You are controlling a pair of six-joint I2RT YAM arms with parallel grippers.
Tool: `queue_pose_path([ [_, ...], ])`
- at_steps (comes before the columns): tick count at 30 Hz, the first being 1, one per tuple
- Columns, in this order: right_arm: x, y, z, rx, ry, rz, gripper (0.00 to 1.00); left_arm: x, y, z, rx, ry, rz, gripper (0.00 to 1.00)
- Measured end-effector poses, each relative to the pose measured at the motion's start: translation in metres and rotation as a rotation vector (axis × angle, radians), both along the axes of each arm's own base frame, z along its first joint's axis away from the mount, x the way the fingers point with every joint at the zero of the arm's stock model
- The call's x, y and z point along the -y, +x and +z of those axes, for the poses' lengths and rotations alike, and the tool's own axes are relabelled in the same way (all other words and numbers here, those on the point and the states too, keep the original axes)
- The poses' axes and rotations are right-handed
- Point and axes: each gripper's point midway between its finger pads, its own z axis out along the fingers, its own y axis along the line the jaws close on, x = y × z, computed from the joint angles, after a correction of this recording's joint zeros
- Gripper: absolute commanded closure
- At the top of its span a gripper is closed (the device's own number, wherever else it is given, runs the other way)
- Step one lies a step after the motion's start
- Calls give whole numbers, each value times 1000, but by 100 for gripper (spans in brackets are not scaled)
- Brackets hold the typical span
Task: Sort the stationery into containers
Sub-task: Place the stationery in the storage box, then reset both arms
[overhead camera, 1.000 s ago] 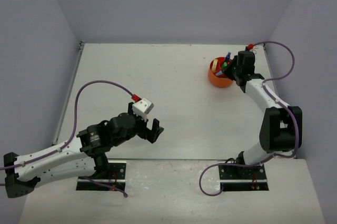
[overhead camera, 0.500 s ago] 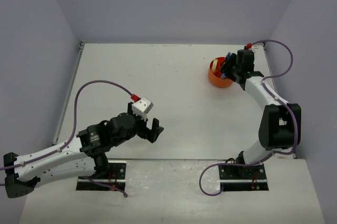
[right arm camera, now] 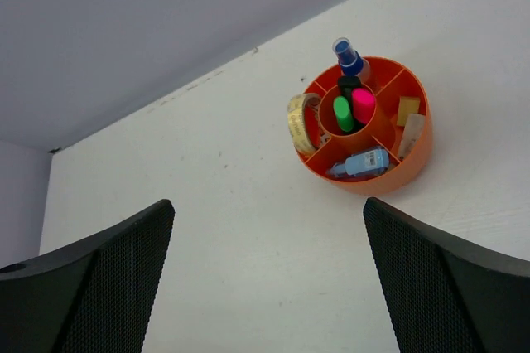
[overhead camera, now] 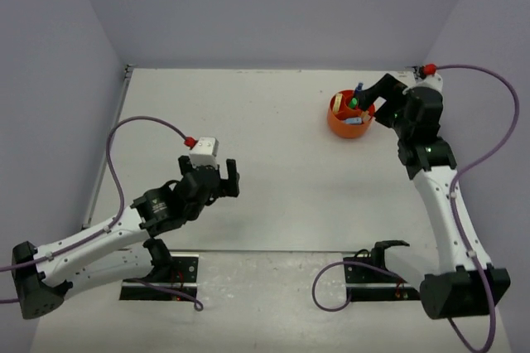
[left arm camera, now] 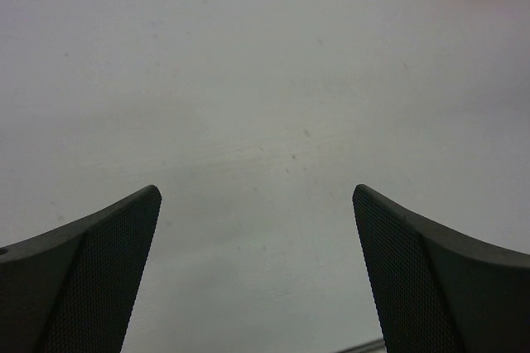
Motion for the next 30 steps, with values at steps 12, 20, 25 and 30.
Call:
queue_pose_path([
  [12,-21,-131,45,168,-195,199,1,-91,95,-1,-21,-47,409,0],
  [20,-6,-181,47,255,-203,175,1,-108,60,83,199,-159,353,0],
  [25,-2,-176,28,207,-217,155,1,-120,39,99,256,-151,333,0],
  [30,2,-172,5,151,-236,130,1,-124,33,88,228,-102,323,0],
])
